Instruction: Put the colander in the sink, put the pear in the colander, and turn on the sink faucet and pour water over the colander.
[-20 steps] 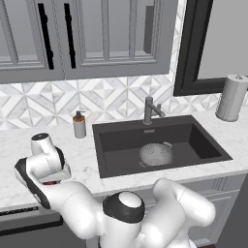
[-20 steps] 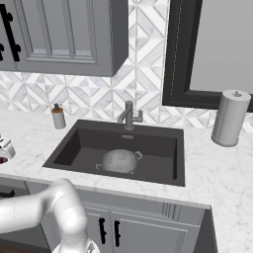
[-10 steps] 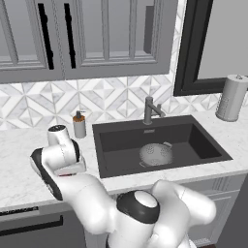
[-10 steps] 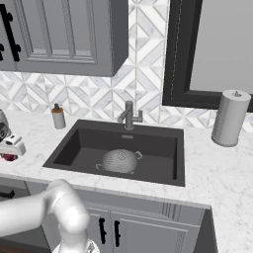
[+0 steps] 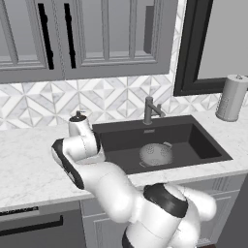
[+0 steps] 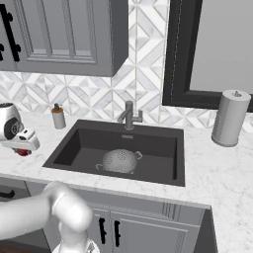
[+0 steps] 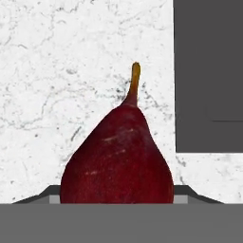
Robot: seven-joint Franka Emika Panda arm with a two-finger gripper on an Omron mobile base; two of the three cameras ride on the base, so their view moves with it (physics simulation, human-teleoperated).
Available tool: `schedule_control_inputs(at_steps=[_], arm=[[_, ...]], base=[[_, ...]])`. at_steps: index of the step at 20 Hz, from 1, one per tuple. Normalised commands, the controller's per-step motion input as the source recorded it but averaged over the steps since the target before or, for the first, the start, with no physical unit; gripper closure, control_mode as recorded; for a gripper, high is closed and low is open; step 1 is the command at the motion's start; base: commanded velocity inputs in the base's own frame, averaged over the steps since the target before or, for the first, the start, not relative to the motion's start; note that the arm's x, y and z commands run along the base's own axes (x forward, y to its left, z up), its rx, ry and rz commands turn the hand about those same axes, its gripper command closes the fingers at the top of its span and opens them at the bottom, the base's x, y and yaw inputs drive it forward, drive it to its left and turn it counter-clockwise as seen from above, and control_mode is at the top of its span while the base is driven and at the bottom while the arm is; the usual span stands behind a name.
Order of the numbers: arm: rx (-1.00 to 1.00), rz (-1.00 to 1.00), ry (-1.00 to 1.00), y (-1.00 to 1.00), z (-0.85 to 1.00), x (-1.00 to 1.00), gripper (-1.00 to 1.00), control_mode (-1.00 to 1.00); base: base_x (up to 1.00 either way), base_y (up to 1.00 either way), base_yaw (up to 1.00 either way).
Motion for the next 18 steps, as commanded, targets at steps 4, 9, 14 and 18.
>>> schedule_control_inputs(at_steps=[4,9,14,18], arm=[[0.00,0.00,0.00,-0.84,0.32,0.00,1.00,-1.00],[0.00,0.00,0.00,-0.91,0.30,0.00,1.00,-1.00],[0.00,0.00,0.00,-0.91,0.25,-0.01,1.00,-1.00],[0.00,0.00,0.00,-0.94,0.13,-0.03,1.00,-1.00]], base=[[0.00,0.00,0.00],[0.00,0.00,0.00],[0.00,0.00,0.00],[0.00,0.00,0.00]])
